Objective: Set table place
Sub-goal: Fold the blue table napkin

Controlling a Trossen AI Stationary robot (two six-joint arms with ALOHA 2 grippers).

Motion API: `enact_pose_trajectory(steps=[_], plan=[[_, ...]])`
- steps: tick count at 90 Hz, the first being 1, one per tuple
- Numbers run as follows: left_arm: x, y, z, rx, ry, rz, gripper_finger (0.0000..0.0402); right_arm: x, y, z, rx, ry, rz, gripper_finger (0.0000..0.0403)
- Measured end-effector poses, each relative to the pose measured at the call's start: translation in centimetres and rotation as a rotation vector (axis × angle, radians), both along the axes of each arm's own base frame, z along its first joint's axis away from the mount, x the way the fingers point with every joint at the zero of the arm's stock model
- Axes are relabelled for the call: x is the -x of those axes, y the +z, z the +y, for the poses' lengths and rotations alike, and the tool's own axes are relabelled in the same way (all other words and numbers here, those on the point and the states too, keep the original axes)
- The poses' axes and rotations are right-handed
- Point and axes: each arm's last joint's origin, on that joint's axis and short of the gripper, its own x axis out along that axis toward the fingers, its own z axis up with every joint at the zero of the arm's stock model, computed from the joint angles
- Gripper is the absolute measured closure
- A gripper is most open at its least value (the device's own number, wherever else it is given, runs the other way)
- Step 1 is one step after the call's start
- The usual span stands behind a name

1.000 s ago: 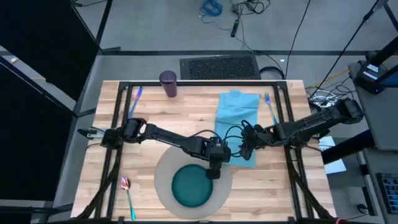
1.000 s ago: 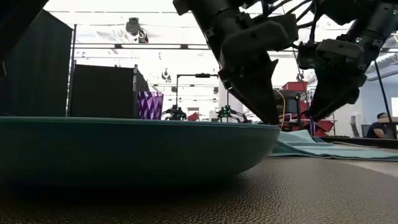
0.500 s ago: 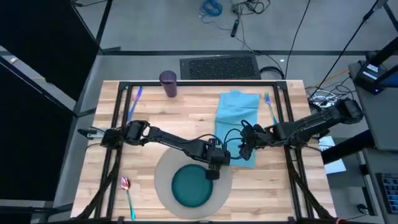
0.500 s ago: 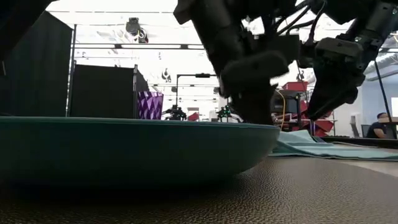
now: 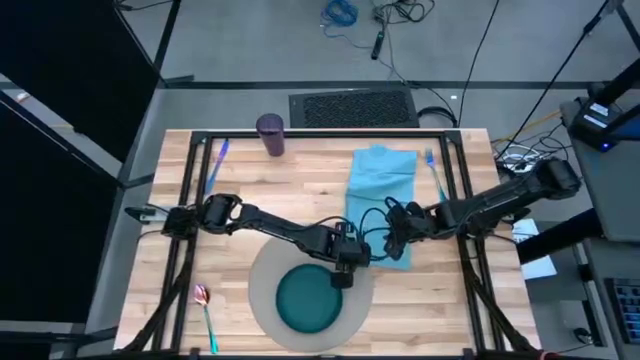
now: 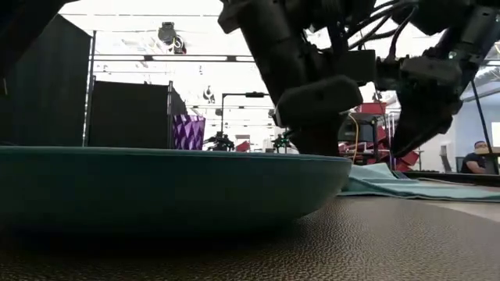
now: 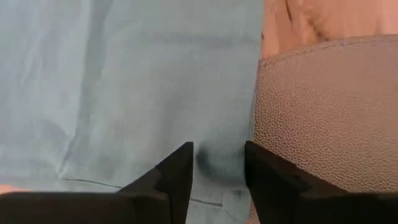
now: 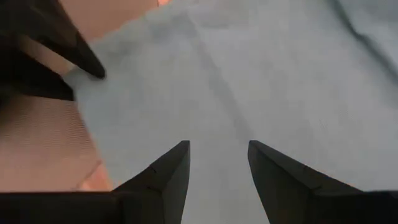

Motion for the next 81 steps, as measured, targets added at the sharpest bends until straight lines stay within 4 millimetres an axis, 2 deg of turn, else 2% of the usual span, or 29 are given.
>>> enact_pose_trajectory(steps=[6, 18, 22, 52, 70, 81], plan=[[0.0, 0.0, 0.0, 0.0, 0.0, 0.003, 0.0277, -0.2, -0.8, 0.1, 0.008, 0.001, 0.039, 0.0286], [0.0, 0.0, 0.0, 0.001, 0.004, 0.002, 0.0277, -0.7, -2.2, 0.2, 0.03, 0.006, 0.098, 0.0373], [0.0, 0.0, 0.0, 0.002, 0.004, 0.002, 0.0277, -0.9, -2.5, 0.2, 0.034, 0.015, 0.102, 0.039], [0.1, 0.0, 0.1, -0.002, 0.026, 0.005, 0.0277, -1.1, -3.0, 0.3, 0.039, 0.022, 0.115, 0.0402], [1.0, -0.4, 0.5, -0.09, 0.058, 0.093, 0.0277, -1.1, -3.0, 0.3, 0.03, 0.025, 0.118, 0.0403], [0.9, -0.4, 0.5, -0.108, 0.066, 0.086, 0.0277, -1.1, -3.0, 0.3, 0.026, 0.027, 0.119, 0.0403]])
